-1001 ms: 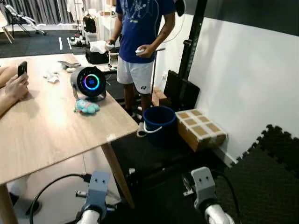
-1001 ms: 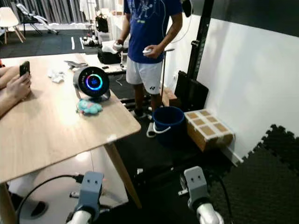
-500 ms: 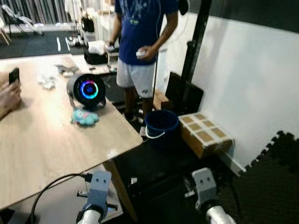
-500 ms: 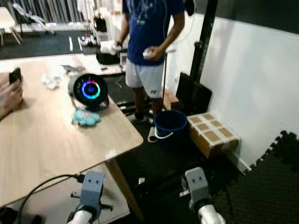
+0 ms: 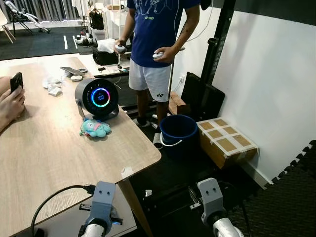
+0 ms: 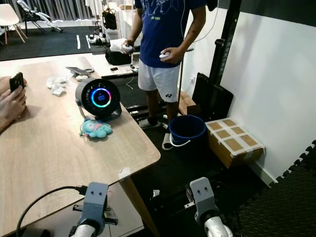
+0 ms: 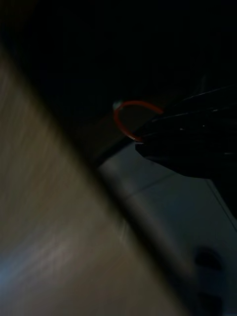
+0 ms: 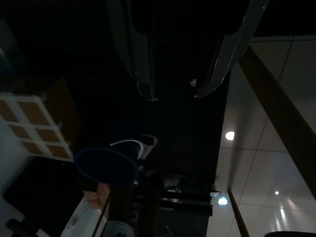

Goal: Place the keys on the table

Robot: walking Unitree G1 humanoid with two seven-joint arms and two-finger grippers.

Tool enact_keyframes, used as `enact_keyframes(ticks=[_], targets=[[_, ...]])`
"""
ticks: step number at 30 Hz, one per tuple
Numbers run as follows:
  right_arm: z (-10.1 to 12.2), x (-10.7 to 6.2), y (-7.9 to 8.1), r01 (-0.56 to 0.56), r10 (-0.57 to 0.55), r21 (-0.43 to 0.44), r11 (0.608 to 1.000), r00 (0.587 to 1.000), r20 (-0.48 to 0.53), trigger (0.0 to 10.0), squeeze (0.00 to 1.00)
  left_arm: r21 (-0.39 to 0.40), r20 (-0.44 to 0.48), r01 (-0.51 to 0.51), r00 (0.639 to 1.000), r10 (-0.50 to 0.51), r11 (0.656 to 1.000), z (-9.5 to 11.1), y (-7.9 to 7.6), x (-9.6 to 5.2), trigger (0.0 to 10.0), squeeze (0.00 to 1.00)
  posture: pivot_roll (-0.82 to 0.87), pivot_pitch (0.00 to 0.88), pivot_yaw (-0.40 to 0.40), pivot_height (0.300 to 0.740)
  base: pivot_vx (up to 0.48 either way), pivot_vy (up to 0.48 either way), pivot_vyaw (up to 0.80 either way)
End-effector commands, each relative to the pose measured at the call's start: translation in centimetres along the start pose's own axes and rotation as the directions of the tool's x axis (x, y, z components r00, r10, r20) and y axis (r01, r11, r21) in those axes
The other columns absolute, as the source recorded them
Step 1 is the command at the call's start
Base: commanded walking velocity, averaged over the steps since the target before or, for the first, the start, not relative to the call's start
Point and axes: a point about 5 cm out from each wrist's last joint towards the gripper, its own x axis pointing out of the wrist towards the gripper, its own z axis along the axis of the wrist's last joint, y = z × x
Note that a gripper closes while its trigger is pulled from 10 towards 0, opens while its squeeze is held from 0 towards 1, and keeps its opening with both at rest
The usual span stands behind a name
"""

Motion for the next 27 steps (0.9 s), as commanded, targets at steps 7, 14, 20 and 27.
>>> enact_keyframes(ticks=[7, 14, 20, 27], targets=[[-1.1, -0.9, -1.6, 0.056, -0.056, -0.003, 0.998, 0.998, -0.042, 10.0, 0.0, 0.063, -0.059, 0.206, 0.977, -0.203, 0.976, -1.7, -0.1, -1.1, 10.0, 0.0, 0.11, 0.109, -0.013, 0.74, 0.0, 0.0, 0.0], [-1.1, -1.0, -1.8, 0.062, -0.062, -0.006, 0.998, 0.997, -0.042, 10.0, 0.0, 0.024, -0.064, 0.491, 0.87, -0.489, 0.871, -0.7, -0.6, -3.0, 10.0, 0.0, 0.1, 0.107, -0.009, 0.74, 0.0, 0.0, 0.0], [-1.2, -1.1, -1.8, 0.068, -0.068, -0.004, 0.998, 0.997, -0.044, 10.0, 0.0, -0.098, 0.044, 0.556, 0.831, -0.554, 0.826, 2.6, 1.4, -4.0, 10.0, 0.0, 0.1, 0.105, -0.005, 0.74, 0.0, 0.0, 0.0], [-1.2, -1.1, -1.7, 0.068, -0.068, -0.001, 0.998, 0.997, -0.043, 10.0, 0.0, -0.213, 0.261, 0.63, 0.773, -0.578, 0.747, 7.3, 2.1, -4.8, 10.0, 0.0, 0.1, 0.105, -0.003, 0.74, 0.0, 0.0, 0.0]])
